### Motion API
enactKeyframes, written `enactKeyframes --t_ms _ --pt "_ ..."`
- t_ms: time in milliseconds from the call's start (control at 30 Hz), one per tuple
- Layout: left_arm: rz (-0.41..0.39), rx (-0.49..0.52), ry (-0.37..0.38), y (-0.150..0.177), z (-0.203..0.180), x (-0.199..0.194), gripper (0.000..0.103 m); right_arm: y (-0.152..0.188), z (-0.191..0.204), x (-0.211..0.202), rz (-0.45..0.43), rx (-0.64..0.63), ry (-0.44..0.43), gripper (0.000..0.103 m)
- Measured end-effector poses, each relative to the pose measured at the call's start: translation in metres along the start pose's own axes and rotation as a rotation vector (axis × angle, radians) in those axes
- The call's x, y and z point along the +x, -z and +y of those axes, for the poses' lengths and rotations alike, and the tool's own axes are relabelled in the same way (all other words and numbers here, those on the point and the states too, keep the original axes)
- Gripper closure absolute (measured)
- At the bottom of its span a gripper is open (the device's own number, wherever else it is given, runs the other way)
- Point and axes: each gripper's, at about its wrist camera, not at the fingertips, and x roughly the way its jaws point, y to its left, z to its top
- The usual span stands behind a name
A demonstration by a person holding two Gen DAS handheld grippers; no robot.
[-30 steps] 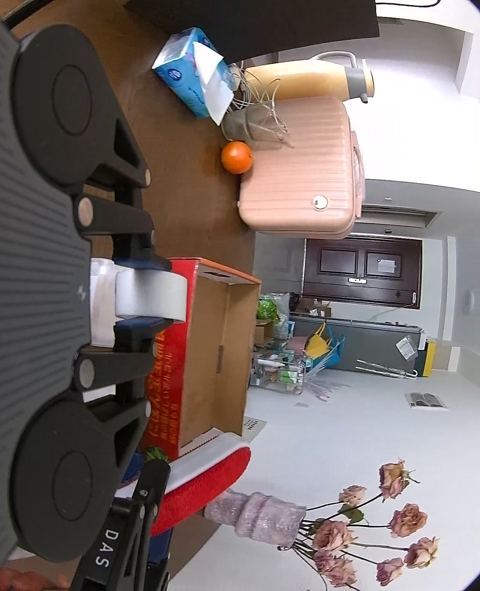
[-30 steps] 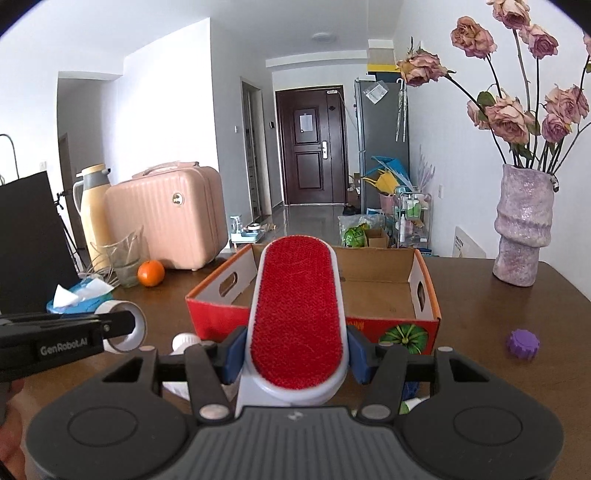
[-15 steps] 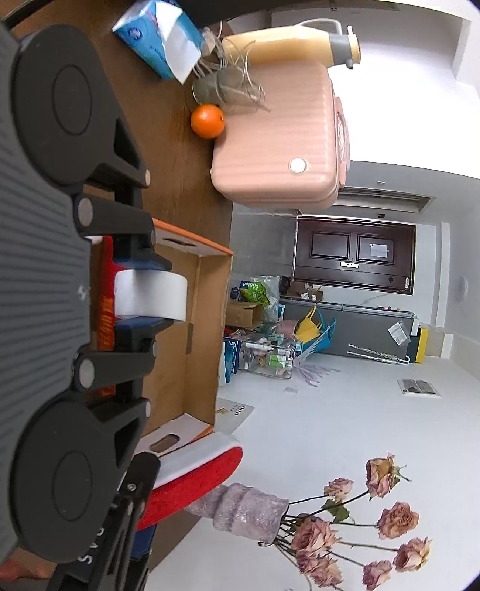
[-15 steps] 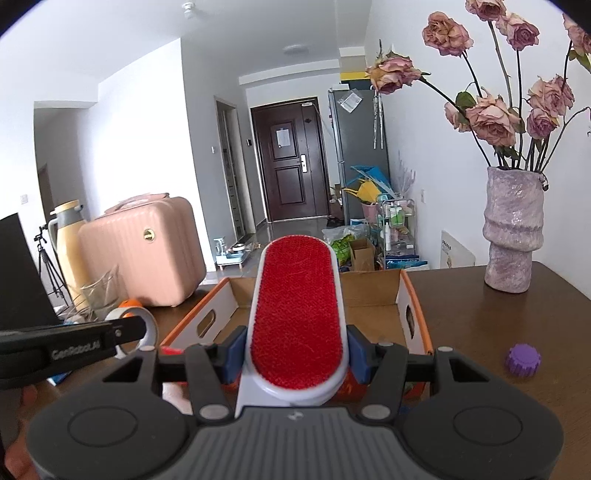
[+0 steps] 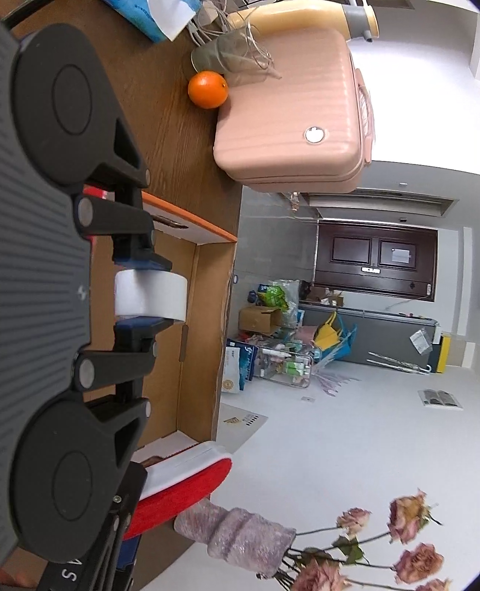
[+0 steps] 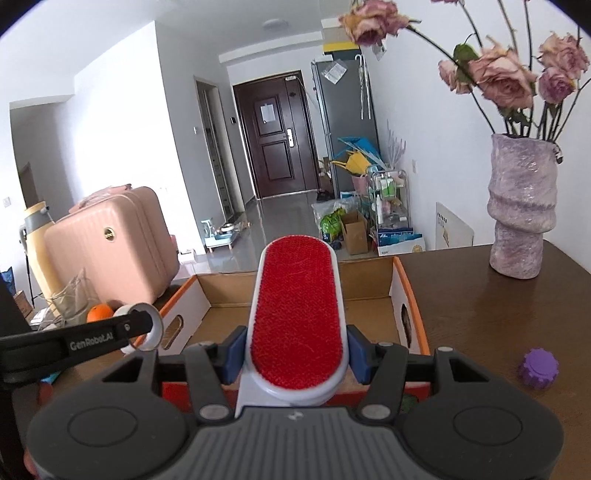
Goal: Organize rigid objects
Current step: 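Carry the tape roll and lint brush over the cardboard box with both tools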
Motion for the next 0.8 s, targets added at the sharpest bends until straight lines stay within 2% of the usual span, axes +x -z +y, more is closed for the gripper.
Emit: enactKeyframes --t_ms 433,800 --pt "0.063 0.045 -0.034 -0.012 -0.011 0.066 0.078 -0.028 -0.004 0.066 0.056 0.013 0.005 0.048" --pt "0.099 0.066 -0.078 -0.018 -0.007 0.101 0.078 -0.026 -0.017 0.107 0.155 0.025 0.049 0.048"
